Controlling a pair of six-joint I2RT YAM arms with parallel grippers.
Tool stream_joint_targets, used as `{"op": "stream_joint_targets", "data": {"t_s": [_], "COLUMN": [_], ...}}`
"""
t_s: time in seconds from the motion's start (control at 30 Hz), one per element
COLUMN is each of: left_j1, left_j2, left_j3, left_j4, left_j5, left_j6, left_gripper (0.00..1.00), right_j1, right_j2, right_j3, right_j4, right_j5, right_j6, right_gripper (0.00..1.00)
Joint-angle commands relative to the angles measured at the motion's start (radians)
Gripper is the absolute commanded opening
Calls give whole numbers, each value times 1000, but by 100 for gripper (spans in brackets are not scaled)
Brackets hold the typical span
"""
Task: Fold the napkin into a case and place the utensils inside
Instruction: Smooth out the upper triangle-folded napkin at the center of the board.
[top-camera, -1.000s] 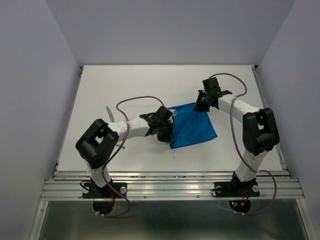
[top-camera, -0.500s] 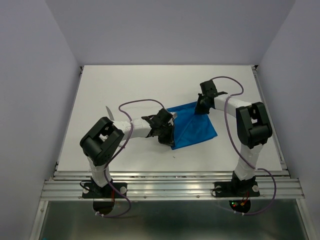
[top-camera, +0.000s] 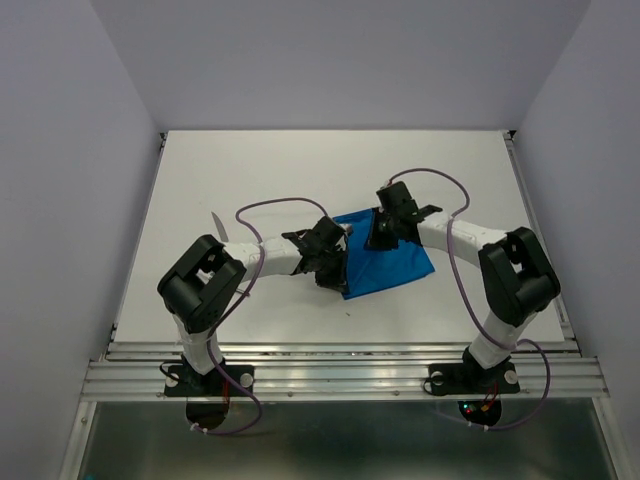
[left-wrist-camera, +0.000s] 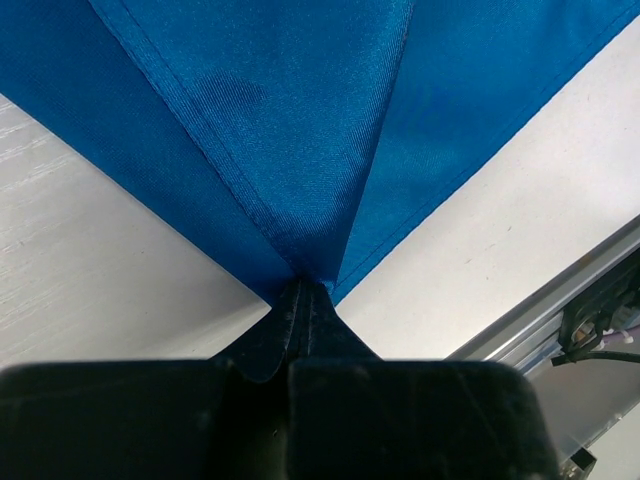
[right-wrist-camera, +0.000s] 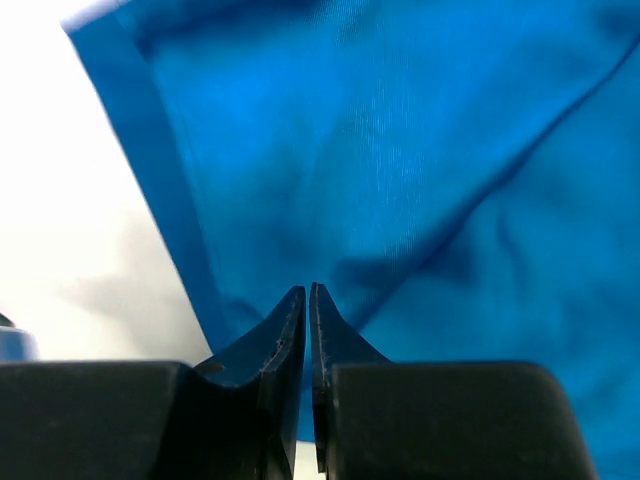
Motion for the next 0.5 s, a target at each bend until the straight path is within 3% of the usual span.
{"op": "stream_joint_targets", "data": {"t_s": [0.0,0.17,0.33,0.47], "left_j1": [-4,-4,-4,-4], "left_j2": [-3,-8,-18,-21], "left_j3": [4,0,-6,-5], "left_j4": [-9,-9,-10,-10], "left_j5": [-1,-1,-4,-4], "left_j6": [25,25,25,26], "left_gripper": [0,0,0,0], "right_j1": [19,19,19,19], "right_j2": [14,59,-12,-23], "right_j3": [-70,-71,-44,4], "right_j4": [52,53,39,5], "right_j5": [-26,-17,-3,113], "right_j6": [47,41,36,21], "right_gripper": [11,11,12,13]}}
